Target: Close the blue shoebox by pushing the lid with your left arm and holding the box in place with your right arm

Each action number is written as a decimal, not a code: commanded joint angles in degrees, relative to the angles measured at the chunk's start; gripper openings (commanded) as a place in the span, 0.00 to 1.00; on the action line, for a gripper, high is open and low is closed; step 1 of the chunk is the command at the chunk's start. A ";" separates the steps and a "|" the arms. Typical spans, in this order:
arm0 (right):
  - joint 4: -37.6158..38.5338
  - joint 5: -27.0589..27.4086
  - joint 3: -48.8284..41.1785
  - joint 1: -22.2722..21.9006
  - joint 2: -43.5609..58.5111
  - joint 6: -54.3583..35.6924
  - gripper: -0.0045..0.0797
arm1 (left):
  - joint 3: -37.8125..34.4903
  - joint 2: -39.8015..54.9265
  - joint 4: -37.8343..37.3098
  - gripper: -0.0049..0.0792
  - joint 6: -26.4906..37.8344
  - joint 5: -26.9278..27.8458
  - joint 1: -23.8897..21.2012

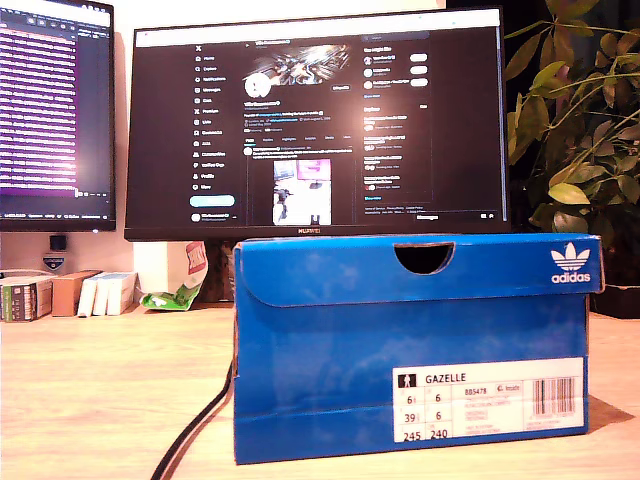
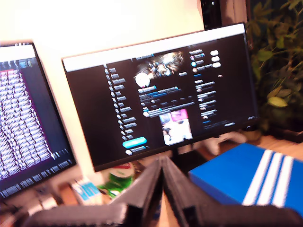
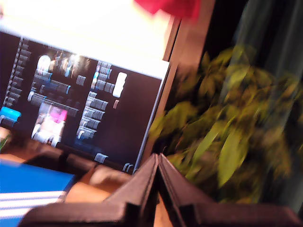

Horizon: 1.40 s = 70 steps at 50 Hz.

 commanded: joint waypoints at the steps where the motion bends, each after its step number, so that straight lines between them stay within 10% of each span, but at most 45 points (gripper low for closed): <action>1: 0.39 -1.46 -0.83 0.26 -0.37 3.56 0.04 | -0.81 -0.37 -1.57 0.04 -2.73 0.22 -0.28; 29: 13.94 -3.37 -17.88 0.31 -0.39 22.10 0.04 | -13.40 -0.39 10.86 0.04 -14.05 1.18 -0.35; 70: 23.10 -4.37 -37.62 2.49 -0.42 14.53 0.04 | -36.59 -0.42 24.04 0.04 -10.71 -3.67 -4.57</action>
